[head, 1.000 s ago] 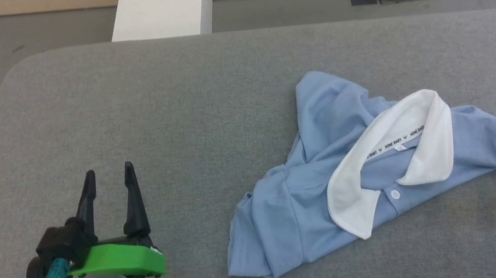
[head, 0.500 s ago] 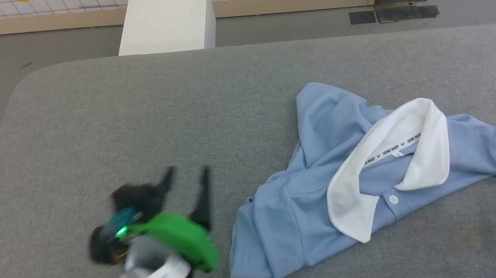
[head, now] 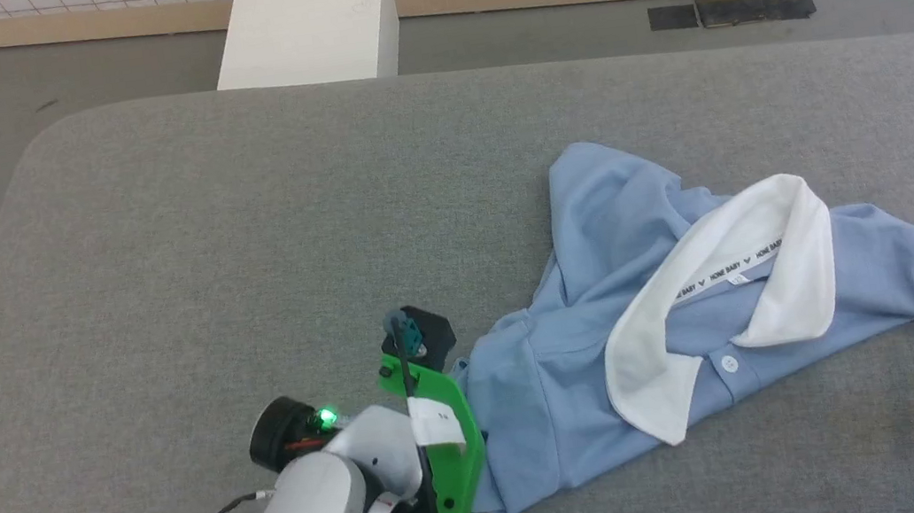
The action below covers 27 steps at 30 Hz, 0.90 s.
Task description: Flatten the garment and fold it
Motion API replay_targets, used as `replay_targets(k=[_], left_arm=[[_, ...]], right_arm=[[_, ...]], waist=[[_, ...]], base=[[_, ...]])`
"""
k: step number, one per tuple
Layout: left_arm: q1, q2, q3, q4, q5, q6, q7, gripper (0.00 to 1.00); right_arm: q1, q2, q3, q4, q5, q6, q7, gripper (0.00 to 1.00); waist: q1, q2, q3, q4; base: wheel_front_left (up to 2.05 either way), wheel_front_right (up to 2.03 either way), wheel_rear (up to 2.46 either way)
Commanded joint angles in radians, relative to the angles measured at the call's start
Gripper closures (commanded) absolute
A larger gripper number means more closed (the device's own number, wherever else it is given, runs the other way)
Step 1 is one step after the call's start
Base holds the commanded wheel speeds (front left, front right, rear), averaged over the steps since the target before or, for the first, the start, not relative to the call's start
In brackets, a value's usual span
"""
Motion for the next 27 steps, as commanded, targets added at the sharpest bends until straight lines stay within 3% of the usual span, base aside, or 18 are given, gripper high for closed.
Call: replay_targets(k=[1,8,9,10,11,19,27], left_arm=[[-0.016,0.011,-0.014,0.02,0.013,0.006,0.022,0.0],[-0.033,0.005,-0.043,0.147,0.033,0.016,0.052,0.0],[-0.034,0.002,-0.044,0.162,0.03,0.017,0.052,0.06],[-0.036,-0.002,-0.044,0.175,0.026,0.016,0.047,0.7],[-0.037,-0.006,-0.042,0.184,0.02,0.016,0.042,1.0],[-0.06,-0.027,0.033,0.172,-0.053,0.033,-0.044,1.0],[-0.11,0.004,0.252,0.104,-0.124,0.151,-0.196,1.0]], right_arm=[[0.009,0.003,-0.006,-0.01,-0.003,-0.002,-0.001,0.0],[0.001,0.006,-0.003,-0.019,0.001,-0.002,0.001,0.0],[-0.001,0.006,-0.002,-0.02,0.002,-0.002,0.002,0.0],[-0.002,0.007,0.0,-0.02,0.003,-0.002,0.001,0.0],[-0.003,0.008,0.001,-0.02,0.003,-0.002,0.001,0.0],[-0.006,0.008,0.002,-0.011,0.004,-0.002,-0.002,0.0],[-0.018,0.008,0.016,0.001,0.0,-0.002,-0.004,0.0]], waist=[[0.0,0.0,0.012,-0.004],[0.0,0.0,0.034,-0.013],[0.0,0.0,0.037,-0.015],[0.0,0.0,0.04,-0.016],[0.0,0.0,0.042,-0.016],[0.0,0.0,0.049,-0.002],[0.0,0.0,0.046,0.009]], base=[[0.0,0.0,0.0],[0.0,0.0,0.0],[0.0,0.0,0.0],[0.0,0.0,0.0],[0.0,0.0,0.0],[0.0,0.0,0.0],[0.0,0.0,0.0]])
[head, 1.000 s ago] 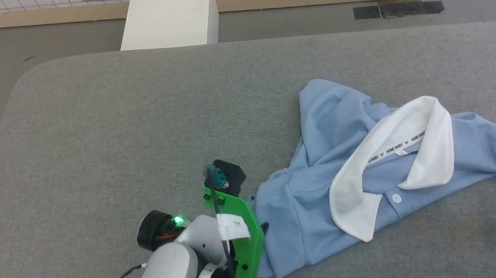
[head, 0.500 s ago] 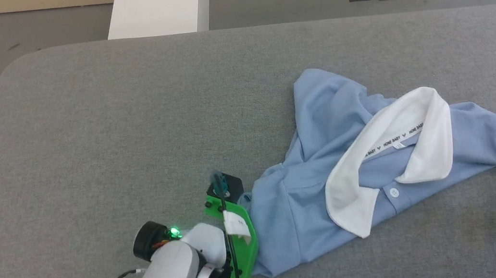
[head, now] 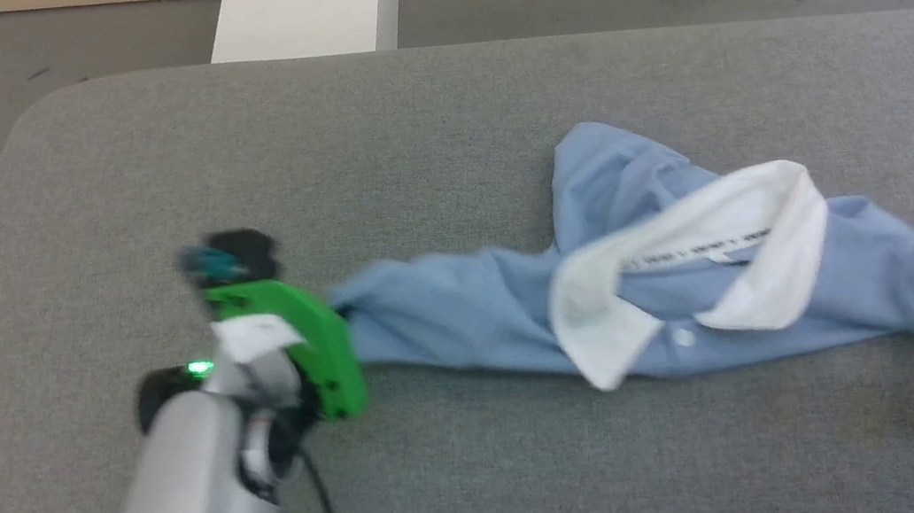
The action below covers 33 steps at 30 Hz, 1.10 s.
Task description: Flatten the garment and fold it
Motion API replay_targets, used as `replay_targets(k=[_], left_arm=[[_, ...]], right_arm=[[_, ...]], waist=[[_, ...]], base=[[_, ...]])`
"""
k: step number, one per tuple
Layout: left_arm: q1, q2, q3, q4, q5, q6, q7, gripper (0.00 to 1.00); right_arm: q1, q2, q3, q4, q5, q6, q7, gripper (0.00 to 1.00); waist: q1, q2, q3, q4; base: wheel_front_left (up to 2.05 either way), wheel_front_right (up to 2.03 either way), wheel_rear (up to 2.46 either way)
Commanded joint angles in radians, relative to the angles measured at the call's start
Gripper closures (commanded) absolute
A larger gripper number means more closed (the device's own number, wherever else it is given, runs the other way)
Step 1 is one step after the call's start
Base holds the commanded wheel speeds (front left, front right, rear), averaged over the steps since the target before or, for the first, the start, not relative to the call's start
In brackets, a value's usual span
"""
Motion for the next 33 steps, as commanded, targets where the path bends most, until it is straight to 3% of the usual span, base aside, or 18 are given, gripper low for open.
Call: replay_targets(k=[1,9,15,16,17,23,33], left_arm=[[-0.018,0.018,0.045,-0.006,-0.018,0.027,-0.027,1.0],[0.062,0.054,0.244,0.038,-0.098,0.13,-0.12,1.0],[0.168,0.027,0.311,0.086,-0.169,0.144,-0.142,1.0],[0.176,0.022,0.319,0.089,-0.18,0.142,-0.146,0.89],[0.18,0.019,0.324,0.088,-0.187,0.138,-0.153,0.0],[0.181,0.032,0.358,0.008,-0.195,0.093,-0.258,0.0],[0.293,0.067,0.322,-0.174,0.023,0.007,-0.722,0.0]], right_arm=[[-0.014,0.003,0.005,0.001,-0.003,-0.002,-0.002,0.0],[-0.029,-0.003,0.023,0.003,-0.004,-0.002,-0.002,0.0],[-0.023,-0.004,0.024,0.007,-0.003,-0.002,-0.004,0.0],[-0.02,-0.005,0.022,0.007,-0.004,-0.002,-0.004,0.0],[-0.018,-0.005,0.021,0.008,-0.004,-0.002,-0.004,0.0],[-0.011,-0.001,0.028,0.013,-0.006,-0.002,-0.002,0.0],[0.021,0.007,0.04,0.021,0.001,-0.002,-0.012,0.0]], waist=[[0.0,0.0,0.003,-0.001],[0.0,0.0,0.025,-0.014],[0.0,0.0,0.027,-0.015],[0.0,0.0,0.026,-0.012],[0.0,0.0,0.024,-0.01],[0.0,0.0,-0.001,-0.004],[0.0,0.0,-0.042,-0.016]], base=[[0.0,0.0,0.0],[0.0,0.0,0.0],[0.0,0.0,0.0],[0.0,0.0,0.0],[0.0,0.0,0.0],[0.0,0.0,0.0],[0.0,0.0,0.0]])
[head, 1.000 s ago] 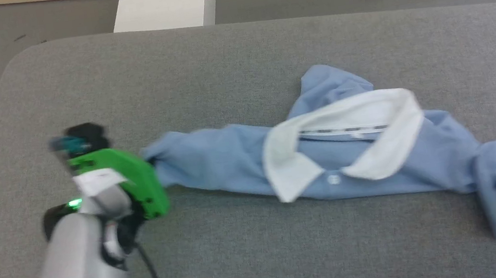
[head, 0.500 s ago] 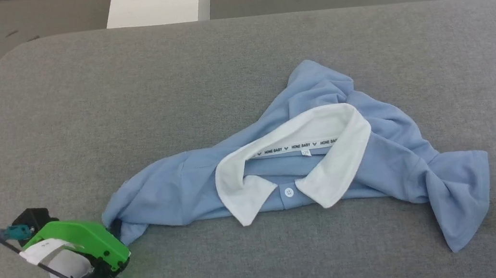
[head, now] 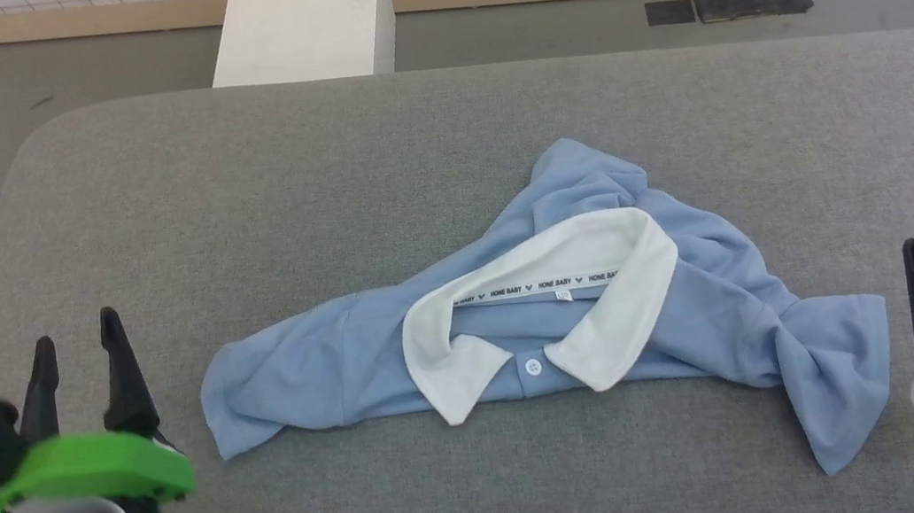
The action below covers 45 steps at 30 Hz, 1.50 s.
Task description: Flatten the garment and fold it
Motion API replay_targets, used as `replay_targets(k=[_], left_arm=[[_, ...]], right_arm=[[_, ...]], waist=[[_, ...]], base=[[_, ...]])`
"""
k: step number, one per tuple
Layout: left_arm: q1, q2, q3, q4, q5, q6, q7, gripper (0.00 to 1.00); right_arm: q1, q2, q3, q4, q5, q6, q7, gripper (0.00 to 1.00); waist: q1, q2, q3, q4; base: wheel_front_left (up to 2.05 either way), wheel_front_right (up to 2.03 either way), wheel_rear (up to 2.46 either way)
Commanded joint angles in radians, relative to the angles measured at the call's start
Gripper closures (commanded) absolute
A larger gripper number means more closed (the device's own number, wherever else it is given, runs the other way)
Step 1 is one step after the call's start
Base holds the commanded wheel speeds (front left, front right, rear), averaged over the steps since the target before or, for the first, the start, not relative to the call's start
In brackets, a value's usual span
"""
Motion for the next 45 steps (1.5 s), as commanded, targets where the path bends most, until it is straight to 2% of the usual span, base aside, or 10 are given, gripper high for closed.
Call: replay_targets(k=[1,5,14,18,26,30,33,41,45], left_arm=[[0.03,-0.012,-0.01,-0.003,0.024,-0.008,-0.058,0.0],[0.072,-0.038,-0.029,0.009,0.074,-0.009,-0.17,0.0],[0.088,-0.075,-0.023,0.018,0.117,-0.018,-0.202,0.0],[0.075,-0.084,-0.018,0.002,0.134,-0.023,-0.203,0.0],[0.057,-0.104,-0.015,0.002,0.152,-0.034,-0.203,0.0],[0.046,-0.113,-0.018,0.006,0.156,-0.04,-0.203,0.0],[0.036,-0.12,-0.023,0.009,0.159,-0.045,-0.203,0.0],[0.007,-0.133,-0.031,0.008,0.169,-0.058,-0.203,0.0],[-0.003,-0.14,-0.033,0.014,0.171,-0.063,-0.203,0.0]], right_arm=[[0.017,0.004,-0.002,-0.001,0.003,-0.002,-0.005,0.0],[0.04,0.007,-0.009,-0.006,0.002,-0.002,0.003,0.0],[0.047,0.004,-0.004,-0.01,-0.01,-0.002,0.095,0.0],[0.039,-0.023,0.042,-0.02,-0.022,-0.002,0.233,0.0],[0.03,-0.062,0.122,-0.114,-0.052,-0.002,0.627,0.0],[0.03,-0.092,0.183,-0.143,-0.053,-0.002,0.743,0.0],[0.013,-0.113,0.201,-0.132,-0.069,-0.002,0.772,0.0],[-0.06,-0.124,0.211,-0.043,-0.095,-0.002,0.757,0.0],[-0.063,-0.144,0.244,0.015,-0.074,-0.002,0.803,0.0]], waist=[[0.0,0.0,-0.006,-0.003],[0.0,0.0,-0.012,-0.006],[0.0,0.0,-0.002,-0.014],[0.0,0.0,0.018,-0.015],[0.0,0.0,0.043,-0.018],[0.0,0.0,0.059,-0.017],[0.0,0.0,0.073,-0.011],[0.0,0.0,0.116,0.01],[0.0,0.0,0.128,0.021]], base=[[0.0,0.0,0.0],[0.0,0.0,0.0],[0.0,0.0,0.0],[0.0,0.0,0.0],[0.0,0.0,0.0],[0.0,0.0,0.0],[0.0,0.0,0.0],[0.0,0.0,0.0],[0.0,0.0,0.0]])
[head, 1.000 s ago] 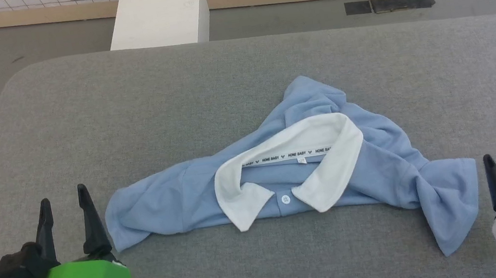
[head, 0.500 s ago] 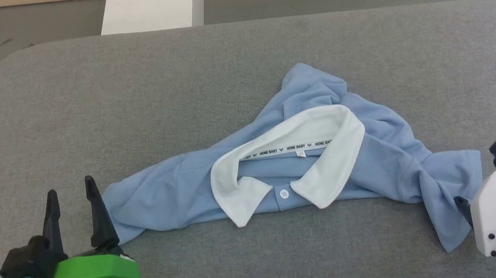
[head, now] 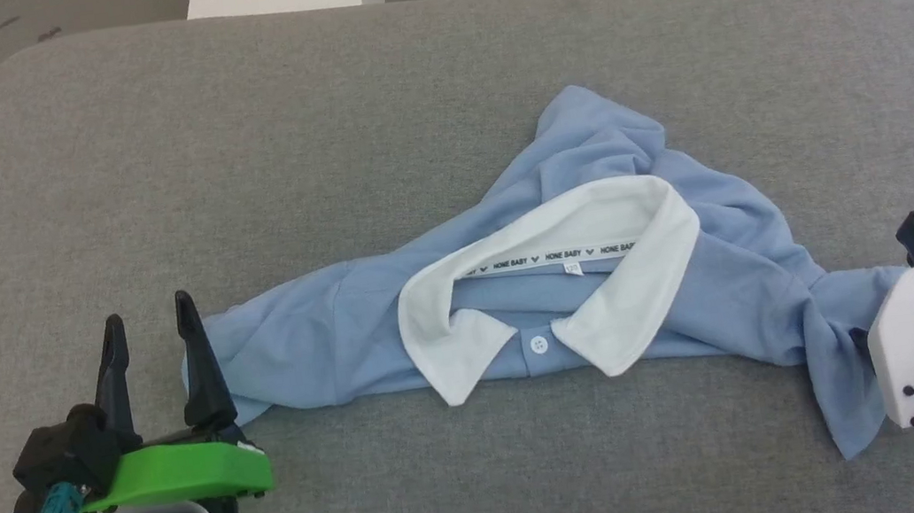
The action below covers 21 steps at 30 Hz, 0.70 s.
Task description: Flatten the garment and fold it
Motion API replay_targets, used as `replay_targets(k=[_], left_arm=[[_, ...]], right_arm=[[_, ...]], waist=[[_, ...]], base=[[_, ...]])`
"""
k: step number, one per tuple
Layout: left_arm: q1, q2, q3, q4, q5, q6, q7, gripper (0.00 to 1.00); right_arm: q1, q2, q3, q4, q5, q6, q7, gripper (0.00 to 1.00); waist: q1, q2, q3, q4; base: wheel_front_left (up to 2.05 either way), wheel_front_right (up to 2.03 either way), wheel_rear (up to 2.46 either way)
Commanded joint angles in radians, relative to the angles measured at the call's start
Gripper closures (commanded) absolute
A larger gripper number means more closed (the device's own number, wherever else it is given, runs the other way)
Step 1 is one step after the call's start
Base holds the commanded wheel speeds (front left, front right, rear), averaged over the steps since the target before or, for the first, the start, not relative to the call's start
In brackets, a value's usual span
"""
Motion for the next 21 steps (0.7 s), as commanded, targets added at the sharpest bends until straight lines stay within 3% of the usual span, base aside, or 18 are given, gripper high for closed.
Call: replay_targets(k=[1,2,3,12,21], left_arm=[[-0.017,-0.007,-0.001,0.002,0.009,-0.006,-0.005,0.0],[-0.017,-0.008,-0.001,0.004,0.01,-0.007,-0.005,0.0],[-0.018,-0.009,-0.001,0.005,0.011,-0.008,-0.005,0.0],[-0.02,-0.016,-0.001,0.012,0.019,-0.019,-0.005,0.0],[-0.055,-0.019,-0.024,0.011,0.03,-0.038,-0.005,0.0]], right_arm=[[0.011,0.003,0.019,0.051,0.011,-0.002,0.024,0.65],[0.008,0.0,0.023,0.052,0.02,-0.002,0.026,0.93],[0.005,-0.004,0.026,0.052,0.028,-0.002,0.026,1.0],[-0.104,-0.073,0.026,0.05,0.039,-0.002,-0.016,1.0],[-0.366,-0.161,0.052,0.197,-0.007,-0.002,-0.066,1.0]], waist=[[0.0,0.0,0.008,0.008],[0.0,0.0,0.009,0.01],[0.0,0.0,0.01,0.011],[0.0,0.0,0.002,0.015],[0.0,0.0,0.046,0.055]], base=[[0.0,0.0,0.0],[0.0,0.0,0.0],[0.0,0.0,0.0],[0.0,0.0,0.0],[0.0,0.0,0.0]])
